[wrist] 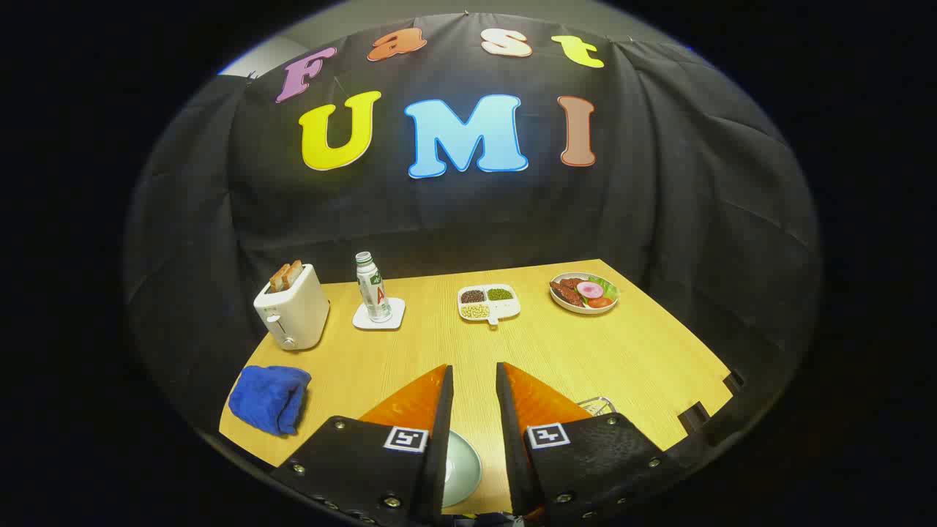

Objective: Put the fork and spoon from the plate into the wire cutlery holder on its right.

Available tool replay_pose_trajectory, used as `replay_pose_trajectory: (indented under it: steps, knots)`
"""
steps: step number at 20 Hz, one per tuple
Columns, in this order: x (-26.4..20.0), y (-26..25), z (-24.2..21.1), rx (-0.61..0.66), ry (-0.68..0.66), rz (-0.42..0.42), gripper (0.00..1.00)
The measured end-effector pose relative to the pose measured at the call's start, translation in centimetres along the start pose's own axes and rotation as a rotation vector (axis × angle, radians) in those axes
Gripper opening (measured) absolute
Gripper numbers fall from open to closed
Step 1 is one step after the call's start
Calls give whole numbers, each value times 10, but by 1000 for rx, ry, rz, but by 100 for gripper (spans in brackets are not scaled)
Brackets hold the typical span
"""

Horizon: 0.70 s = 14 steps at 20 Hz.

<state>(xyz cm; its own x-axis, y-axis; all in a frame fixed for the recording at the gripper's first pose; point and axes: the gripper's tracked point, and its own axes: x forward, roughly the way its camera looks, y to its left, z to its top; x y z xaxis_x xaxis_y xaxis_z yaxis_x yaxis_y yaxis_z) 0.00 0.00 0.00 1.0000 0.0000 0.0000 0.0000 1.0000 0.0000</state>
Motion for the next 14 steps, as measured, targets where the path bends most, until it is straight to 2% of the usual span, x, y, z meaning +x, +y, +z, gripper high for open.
replay_pose_trajectory:
  steps: [6,9,12,14]
  knots:
    - [-5,-7,15,-57,-66,-55,35]
    - [-19,-19,51,-90,-203,-126,35]
    - [-28,-17,76,-72,-314,-133,35]
    - [-29,-13,79,-80,-331,-124,37]
